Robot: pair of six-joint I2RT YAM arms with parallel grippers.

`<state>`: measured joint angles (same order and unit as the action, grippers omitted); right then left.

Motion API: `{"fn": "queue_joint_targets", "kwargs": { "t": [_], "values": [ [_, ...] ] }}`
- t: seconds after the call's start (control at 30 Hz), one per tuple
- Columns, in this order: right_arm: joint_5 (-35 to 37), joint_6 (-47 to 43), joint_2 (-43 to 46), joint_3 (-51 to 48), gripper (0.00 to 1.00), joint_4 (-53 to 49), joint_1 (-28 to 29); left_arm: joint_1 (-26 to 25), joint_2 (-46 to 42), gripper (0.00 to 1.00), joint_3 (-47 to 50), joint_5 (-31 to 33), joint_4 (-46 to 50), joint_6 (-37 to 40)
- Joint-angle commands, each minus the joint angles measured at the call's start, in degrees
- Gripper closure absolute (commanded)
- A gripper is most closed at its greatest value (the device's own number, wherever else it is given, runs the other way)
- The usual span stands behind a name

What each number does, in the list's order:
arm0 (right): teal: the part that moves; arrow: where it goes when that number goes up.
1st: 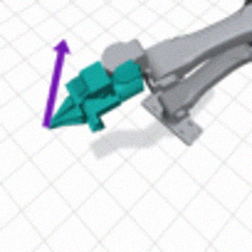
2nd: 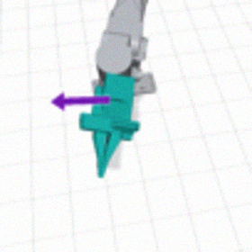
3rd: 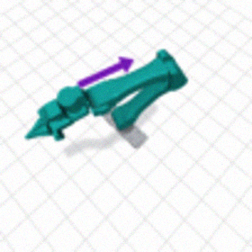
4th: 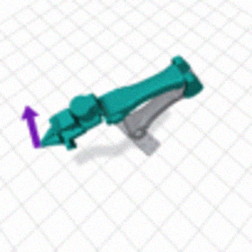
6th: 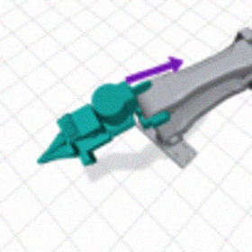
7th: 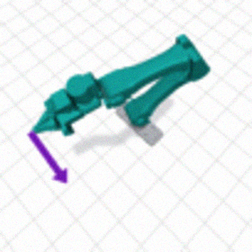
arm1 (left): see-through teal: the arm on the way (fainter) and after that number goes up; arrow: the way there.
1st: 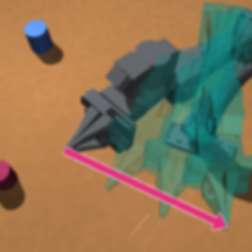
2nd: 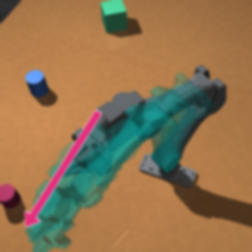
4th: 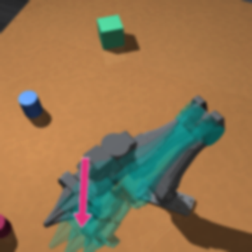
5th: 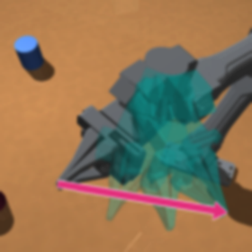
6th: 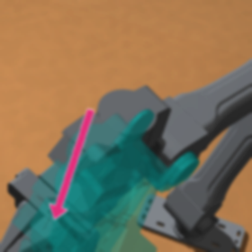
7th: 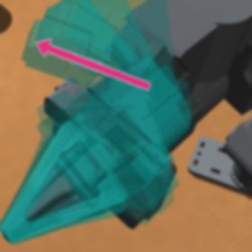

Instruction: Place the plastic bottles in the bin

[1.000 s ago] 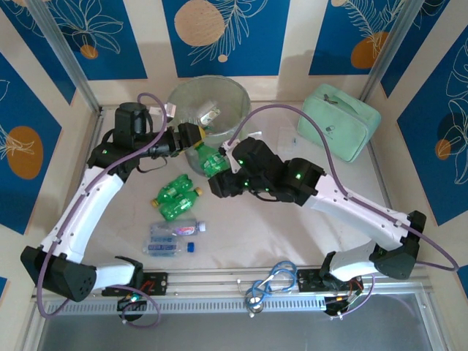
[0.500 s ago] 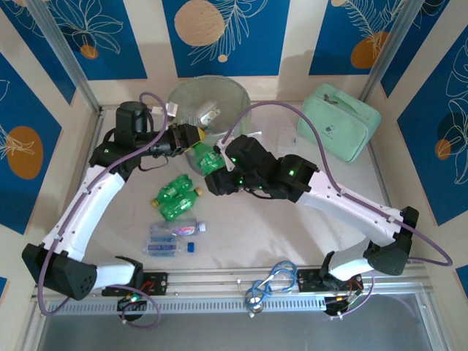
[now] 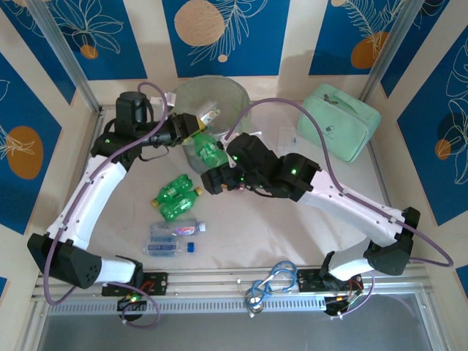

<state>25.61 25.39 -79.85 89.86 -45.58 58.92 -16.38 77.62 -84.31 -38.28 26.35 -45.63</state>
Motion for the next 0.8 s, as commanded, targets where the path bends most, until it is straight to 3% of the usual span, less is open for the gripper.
{"fn": "queue_joint_targets", "kwargs": {
  "t": [0.0, 0.27, 0.43, 0.6, 0.77],
  "values": [
    [4.1, 2.4, 6.4, -0.7, 0.01, -1.5, -1.5, 3.6, 1.1, 0.80, -4.9, 1.8, -3.9, -2.9],
    [-1.2, 7.2, 19.7, -9.4, 0.01, 1.4, -8.7, 10.1, 7.7, 0.83, -9.6, 6.6, -11.0, -12.7],
    [-8.2, 10.4, 22.7, -14.1, 0.00, 3.2, -13.9, 10.2, 14.7, 0.84, -15.8, 7.1, -13.3, -15.2],
    [-9.8, 11.3, 22.5, -15.2, 0.01, 3.9, -14.4, 9.9, 21.6, 0.84, -22.8, 9.4, -13.7, -16.5],
    [-10.1, 11.8, 22.4, -15.4, 0.01, 4.1, -14.4, 8.5, 30.1, 0.85, -36.1, 10.0, -7.0, -14.1]
  ]
}}
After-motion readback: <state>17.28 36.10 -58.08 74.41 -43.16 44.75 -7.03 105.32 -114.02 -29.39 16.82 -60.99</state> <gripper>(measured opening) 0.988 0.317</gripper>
